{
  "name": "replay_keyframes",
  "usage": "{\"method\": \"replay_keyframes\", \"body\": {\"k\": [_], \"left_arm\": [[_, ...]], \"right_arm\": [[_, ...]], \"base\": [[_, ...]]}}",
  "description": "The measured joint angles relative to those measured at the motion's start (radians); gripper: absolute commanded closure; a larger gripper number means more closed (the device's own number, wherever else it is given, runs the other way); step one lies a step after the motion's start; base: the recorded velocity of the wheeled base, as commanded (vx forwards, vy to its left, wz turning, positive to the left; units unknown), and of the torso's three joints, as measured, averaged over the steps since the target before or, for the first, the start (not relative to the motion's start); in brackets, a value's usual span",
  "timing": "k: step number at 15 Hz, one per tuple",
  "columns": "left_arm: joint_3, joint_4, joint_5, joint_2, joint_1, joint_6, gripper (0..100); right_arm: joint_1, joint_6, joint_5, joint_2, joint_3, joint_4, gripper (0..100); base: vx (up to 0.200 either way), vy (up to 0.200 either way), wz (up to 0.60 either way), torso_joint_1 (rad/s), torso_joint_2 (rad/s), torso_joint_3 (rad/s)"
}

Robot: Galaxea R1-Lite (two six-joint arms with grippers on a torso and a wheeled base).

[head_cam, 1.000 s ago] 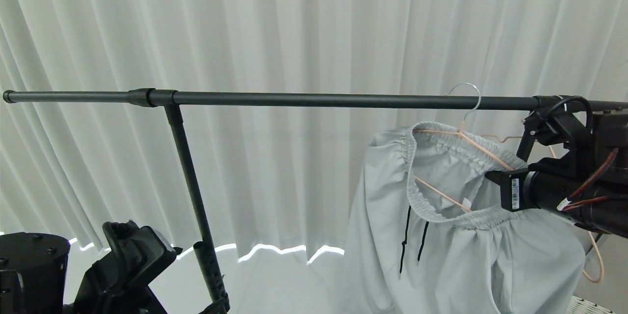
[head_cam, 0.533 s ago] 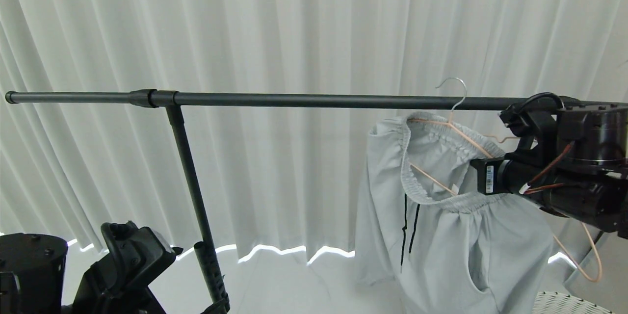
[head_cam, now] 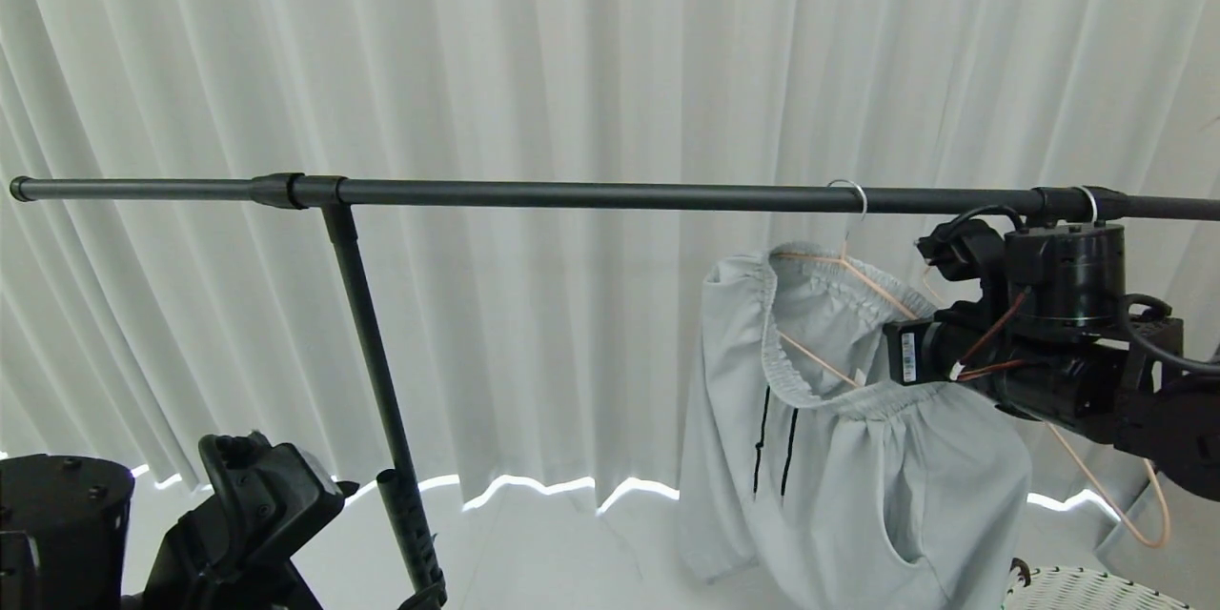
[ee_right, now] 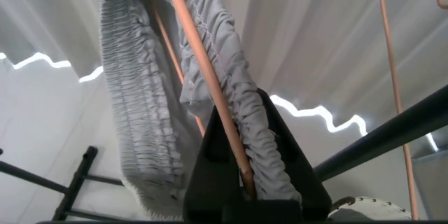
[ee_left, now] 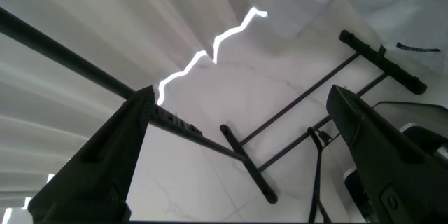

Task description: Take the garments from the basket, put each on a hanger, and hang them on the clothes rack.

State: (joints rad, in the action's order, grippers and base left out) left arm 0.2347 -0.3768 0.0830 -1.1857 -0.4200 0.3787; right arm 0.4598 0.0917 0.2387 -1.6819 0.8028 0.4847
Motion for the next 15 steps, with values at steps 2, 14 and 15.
{"method": "replay_keyframes", "body": {"k": [2, 14, 15], "left_arm": [[0.001, 0.000, 0.000, -0.001, 0.000, -0.002, 0], [-0.001, 0.000, -0.005, 0.015, 0.158, -0.007, 0], [-0.001, 0.000, -0.005, 0.020, 0.170, -0.007, 0]], "right_arm": [[0.008, 0.000, 0.009, -0.004, -0.001, 0.000, 0], [0.067, -0.036, 0.060, 0.290, -0.167, 0.007, 0], [0.066, -0.053, 0.059, 0.336, -0.214, 0.007, 0]], "base": [[0.000, 0.000, 0.00, 0.000, 0.00, 0.000], [0.000, 0.000, 0.00, 0.000, 0.00, 0.000], [0.000, 0.000, 0.00, 0.000, 0.00, 0.000]]}}
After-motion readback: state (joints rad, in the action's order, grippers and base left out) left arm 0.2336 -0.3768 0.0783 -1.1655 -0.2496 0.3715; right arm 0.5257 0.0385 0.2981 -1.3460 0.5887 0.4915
